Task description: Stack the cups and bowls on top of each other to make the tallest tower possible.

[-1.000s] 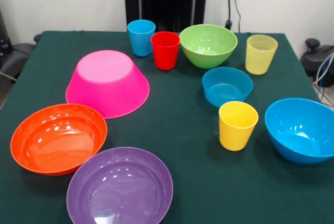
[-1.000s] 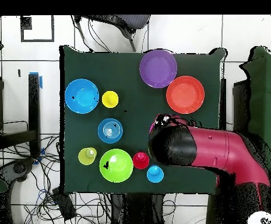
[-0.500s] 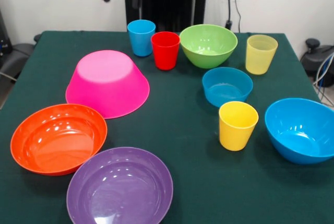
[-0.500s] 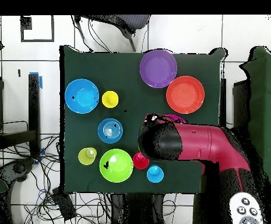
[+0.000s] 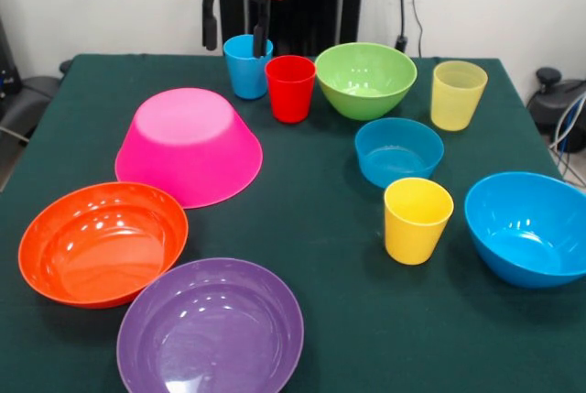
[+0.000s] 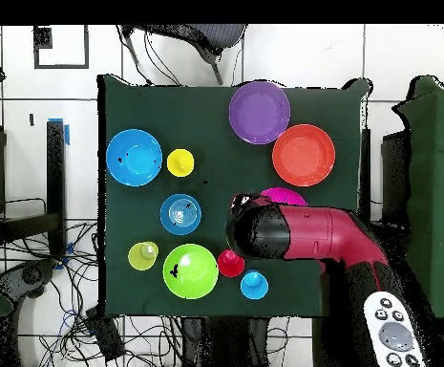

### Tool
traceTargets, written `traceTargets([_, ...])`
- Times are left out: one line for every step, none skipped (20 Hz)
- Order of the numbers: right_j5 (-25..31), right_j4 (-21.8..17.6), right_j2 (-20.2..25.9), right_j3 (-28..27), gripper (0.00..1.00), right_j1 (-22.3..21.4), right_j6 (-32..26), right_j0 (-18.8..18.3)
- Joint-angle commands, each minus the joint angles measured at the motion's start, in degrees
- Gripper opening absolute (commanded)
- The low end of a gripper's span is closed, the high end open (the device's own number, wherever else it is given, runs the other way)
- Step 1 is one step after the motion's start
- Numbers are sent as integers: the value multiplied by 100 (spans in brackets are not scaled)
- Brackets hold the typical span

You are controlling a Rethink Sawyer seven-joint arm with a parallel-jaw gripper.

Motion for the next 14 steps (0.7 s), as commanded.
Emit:
traceTargets([324,7,610,694,100,-99,-891,-483])
traceTargets([468,-12,834,767,100,-78,-1237,-637])
traceTargets([560,-7,1051,859,100,-81,-1490,-796])
traceTargets([784,-26,1176,874,100,-84,-1689,-867])
traceTargets([944,-59,1312,898,100,-102,-1867,-949])
traceTargets([1033,-127,1462,941,100,-106,-2033,-1051])
traceTargets([1122,-196,1611,985,100,-110,-2200,-1153])
traceTargets([1184,-287,1746,1054,100,-109,-2382,-1266])
traceTargets([1246,-378,1881,1123,100,-107,-2564,-1380])
traceTargets([1248,-481,1982,1204,100,-106,-2684,-1482])
traceTargets([1112,-638,2083,1304,100,-92,-2766,-1585])
traceTargets([1014,-798,2091,1369,100,-71,-2728,-1622])
traceTargets([865,-976,2132,1447,100,-22,-2716,-1677])
traceTargets([727,-1185,2080,1502,100,51,-2606,-1657])
